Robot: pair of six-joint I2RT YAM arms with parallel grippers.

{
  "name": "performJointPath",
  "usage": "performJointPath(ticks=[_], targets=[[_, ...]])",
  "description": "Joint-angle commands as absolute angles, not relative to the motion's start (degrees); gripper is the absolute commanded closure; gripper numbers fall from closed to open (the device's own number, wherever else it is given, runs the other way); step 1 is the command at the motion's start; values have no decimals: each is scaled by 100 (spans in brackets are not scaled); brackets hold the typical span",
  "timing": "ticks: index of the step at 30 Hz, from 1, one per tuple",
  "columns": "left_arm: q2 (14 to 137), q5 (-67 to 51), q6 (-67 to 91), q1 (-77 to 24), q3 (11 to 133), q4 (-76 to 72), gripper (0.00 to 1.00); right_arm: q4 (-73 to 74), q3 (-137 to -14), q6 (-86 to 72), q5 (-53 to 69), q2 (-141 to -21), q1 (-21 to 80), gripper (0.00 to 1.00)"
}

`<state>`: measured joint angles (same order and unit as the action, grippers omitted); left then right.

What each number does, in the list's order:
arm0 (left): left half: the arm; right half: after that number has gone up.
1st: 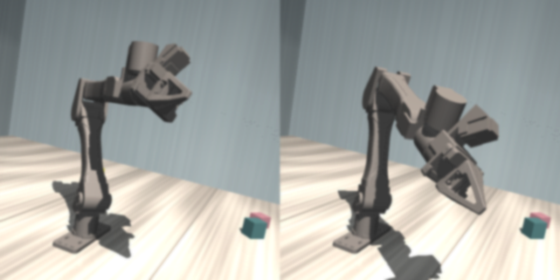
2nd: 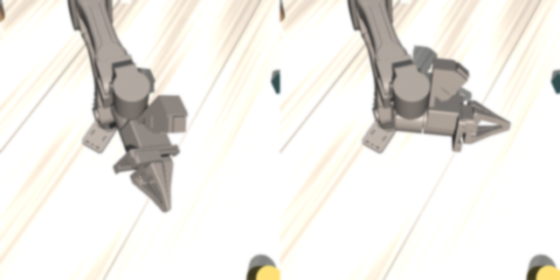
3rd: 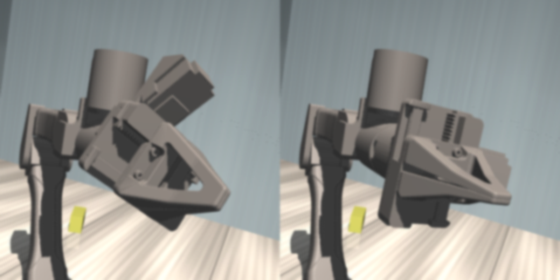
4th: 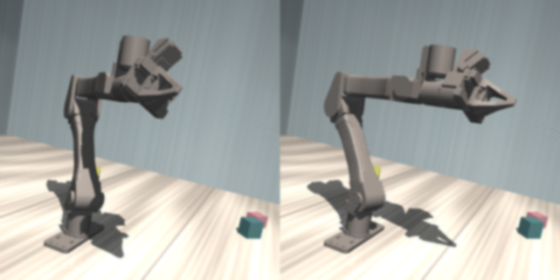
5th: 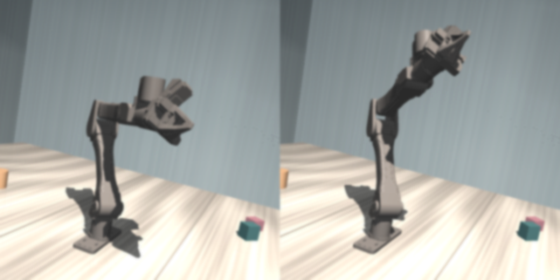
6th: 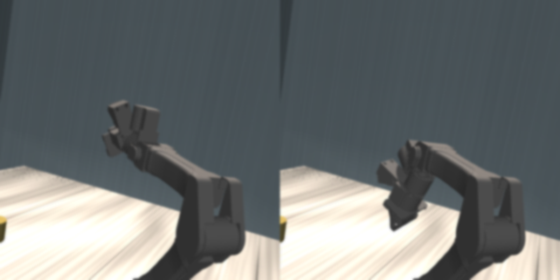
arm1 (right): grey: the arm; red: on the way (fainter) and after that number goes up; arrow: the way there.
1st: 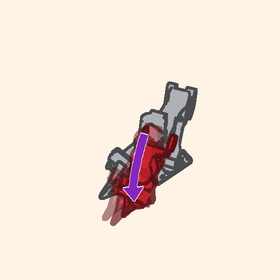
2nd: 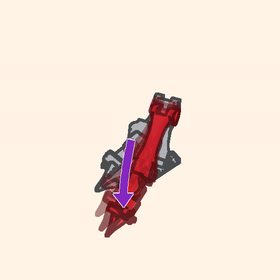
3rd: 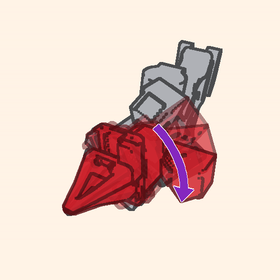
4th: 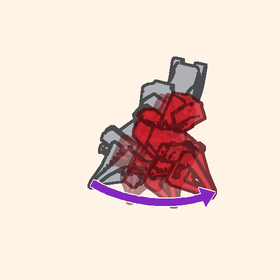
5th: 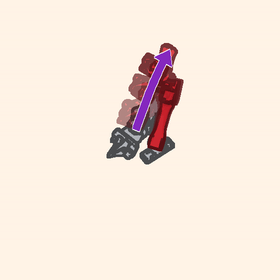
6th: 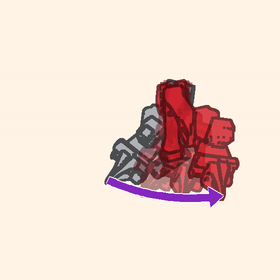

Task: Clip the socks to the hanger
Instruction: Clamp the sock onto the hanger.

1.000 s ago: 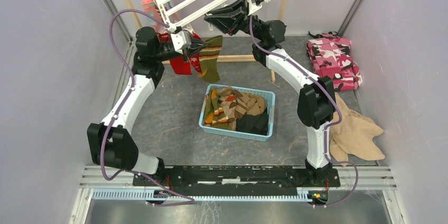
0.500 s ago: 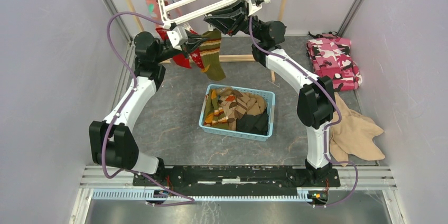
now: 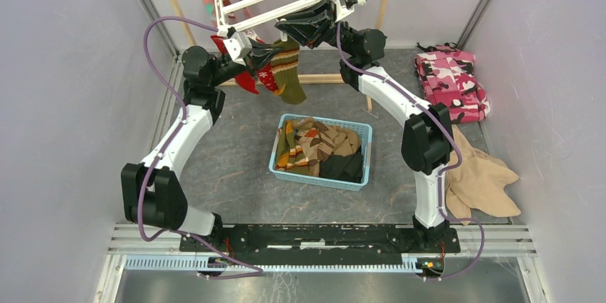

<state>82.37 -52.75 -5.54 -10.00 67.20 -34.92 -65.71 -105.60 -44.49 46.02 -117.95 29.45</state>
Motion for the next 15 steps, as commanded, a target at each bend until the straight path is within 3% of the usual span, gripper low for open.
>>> performJointPath(ticks=[1, 15], targets=[[7999, -4750, 107, -923, 6768, -3950, 98, -6785, -10619, -4633, 4931, -11825, 2936, 95], [7884, -4465, 807, -923, 6623, -4367, 98, -6751, -10611, -4614, 4947, -11864, 2936, 95]])
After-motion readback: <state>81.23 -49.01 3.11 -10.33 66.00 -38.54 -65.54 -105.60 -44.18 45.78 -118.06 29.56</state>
